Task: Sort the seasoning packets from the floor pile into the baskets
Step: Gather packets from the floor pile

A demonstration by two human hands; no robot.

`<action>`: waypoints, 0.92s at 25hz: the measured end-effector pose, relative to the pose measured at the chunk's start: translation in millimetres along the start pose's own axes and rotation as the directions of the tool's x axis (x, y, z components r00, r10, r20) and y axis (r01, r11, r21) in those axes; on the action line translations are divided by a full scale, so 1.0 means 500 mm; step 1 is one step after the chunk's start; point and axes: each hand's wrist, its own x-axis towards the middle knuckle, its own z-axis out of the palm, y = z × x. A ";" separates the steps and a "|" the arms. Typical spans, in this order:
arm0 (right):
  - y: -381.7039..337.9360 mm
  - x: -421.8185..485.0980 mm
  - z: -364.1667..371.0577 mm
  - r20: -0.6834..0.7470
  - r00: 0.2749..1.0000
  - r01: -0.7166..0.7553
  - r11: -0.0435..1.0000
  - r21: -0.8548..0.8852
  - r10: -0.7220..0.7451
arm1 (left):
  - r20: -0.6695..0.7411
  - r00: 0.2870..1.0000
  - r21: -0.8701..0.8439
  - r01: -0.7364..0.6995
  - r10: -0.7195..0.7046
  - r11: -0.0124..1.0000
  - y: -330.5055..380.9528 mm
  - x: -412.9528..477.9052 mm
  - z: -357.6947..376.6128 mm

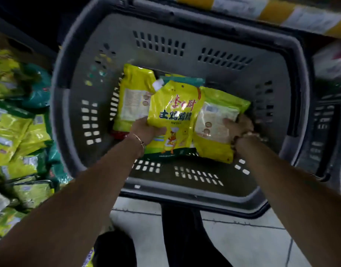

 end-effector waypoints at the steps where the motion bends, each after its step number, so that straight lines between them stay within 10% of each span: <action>1: 0.022 0.015 0.014 0.027 0.998 -0.064 0.998 0.029 0.063 | 0.017 0.999 0.044 0.040 -0.041 0.998 -0.020 0.028 0.021; 9: 0.073 0.086 0.075 -0.164 0.973 -0.207 0.928 -0.310 0.162 | -0.218 0.973 0.614 0.079 0.072 0.785 -0.052 0.080 0.081; 12: 0.079 0.043 0.076 -0.348 0.928 -0.009 0.923 -0.385 -0.136 | 0.008 0.882 0.916 -0.195 0.471 0.350 -0.050 0.039 0.069; 14: 0.096 0.034 0.081 -0.036 0.945 0.268 0.834 -0.482 -0.325 | 0.300 0.854 0.940 -0.340 0.426 0.019 -0.042 0.047 0.082; 17: 0.117 0.042 0.102 0.433 0.889 0.421 0.640 -0.642 -0.150 | 0.424 0.864 0.906 -0.403 0.273 -0.132 -0.041 0.084 0.114; 23: 0.136 0.058 0.127 0.355 0.919 0.392 0.477 -0.787 -0.171 | 0.366 0.870 0.931 -0.346 0.331 -0.118 -0.073 0.097 0.146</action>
